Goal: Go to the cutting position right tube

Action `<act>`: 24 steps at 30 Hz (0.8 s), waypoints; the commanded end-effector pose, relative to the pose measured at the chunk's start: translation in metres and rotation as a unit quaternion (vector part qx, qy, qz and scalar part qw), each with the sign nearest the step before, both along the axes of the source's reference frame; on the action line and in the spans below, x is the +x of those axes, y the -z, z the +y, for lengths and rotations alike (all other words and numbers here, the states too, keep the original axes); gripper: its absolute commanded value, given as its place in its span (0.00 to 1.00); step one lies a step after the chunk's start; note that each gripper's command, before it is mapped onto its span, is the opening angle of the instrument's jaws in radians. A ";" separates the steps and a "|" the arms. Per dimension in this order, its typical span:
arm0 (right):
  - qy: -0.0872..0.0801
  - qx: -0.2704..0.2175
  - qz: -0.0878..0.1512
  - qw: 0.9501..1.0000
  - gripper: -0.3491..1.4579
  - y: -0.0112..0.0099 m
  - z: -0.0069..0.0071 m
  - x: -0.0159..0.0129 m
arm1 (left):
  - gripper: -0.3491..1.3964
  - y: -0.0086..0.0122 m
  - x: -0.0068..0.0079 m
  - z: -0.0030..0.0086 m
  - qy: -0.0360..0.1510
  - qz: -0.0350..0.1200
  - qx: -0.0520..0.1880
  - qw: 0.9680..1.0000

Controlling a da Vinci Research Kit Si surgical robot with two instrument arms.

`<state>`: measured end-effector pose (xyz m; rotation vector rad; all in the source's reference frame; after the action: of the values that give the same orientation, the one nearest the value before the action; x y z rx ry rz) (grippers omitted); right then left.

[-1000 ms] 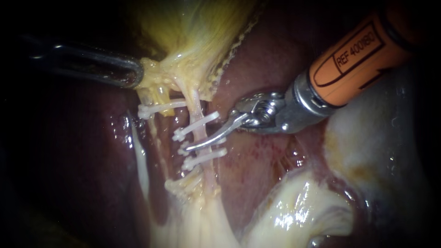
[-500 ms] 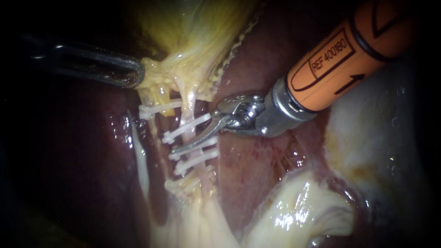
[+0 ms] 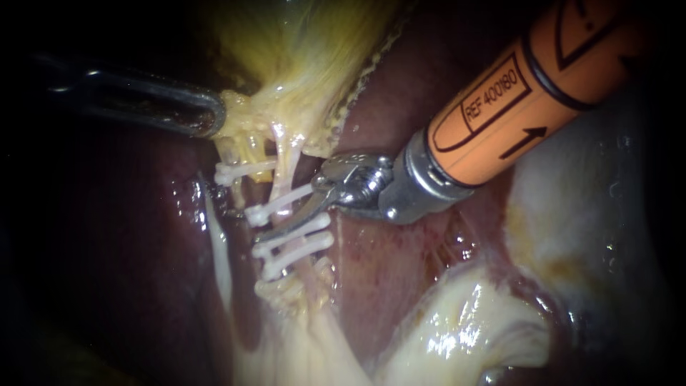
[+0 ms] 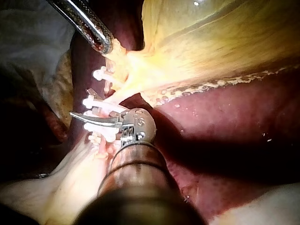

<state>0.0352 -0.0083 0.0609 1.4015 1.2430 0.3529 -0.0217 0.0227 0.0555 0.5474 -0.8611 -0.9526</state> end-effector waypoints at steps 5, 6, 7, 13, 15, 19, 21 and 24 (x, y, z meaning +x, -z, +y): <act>0.009 0.014 0.026 1.000 0.79 0.0014 -0.0003 0.0001 | 0.00 0.0000 0.0000 0.0000 0.000 0.000 0.000 1.000; 0.010 0.017 0.030 0.999 0.79 0.0017 -0.0003 0.0002 | 0.00 0.0000 0.0000 0.0000 0.000 0.000 0.000 1.000; 0.010 0.019 0.033 0.999 0.79 0.0019 -0.0003 0.0002 | 0.00 0.0000 0.0000 0.0000 0.000 0.000 0.000 1.000; 0.009 0.022 0.042 0.999 0.79 0.0024 -0.0001 0.0003 | 0.00 0.0000 0.0000 0.0000 0.000 0.000 0.000 1.000; 0.009 0.022 0.042 0.999 0.79 0.0024 -0.0001 0.0003 | 0.00 0.0000 0.0000 0.0000 0.000 0.000 0.000 1.000; 0.009 0.022 0.042 0.999 0.79 0.0023 0.0000 0.0003 | 0.00 0.0000 0.0000 0.0000 0.000 0.000 0.000 1.000; 0.009 0.022 0.042 0.999 0.79 0.0023 0.0000 0.0002 | 0.00 0.0000 0.0000 0.0000 -0.001 -0.001 0.001 1.000; 0.010 0.022 0.042 0.999 0.79 0.0022 0.0000 0.0002 | 0.00 -0.0001 0.0000 0.0000 -0.001 -0.001 0.001 1.000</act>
<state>0.0354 -0.0083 0.0587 1.4779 1.2962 0.3121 -0.0217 0.0226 0.0556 0.5487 -0.8614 -0.9515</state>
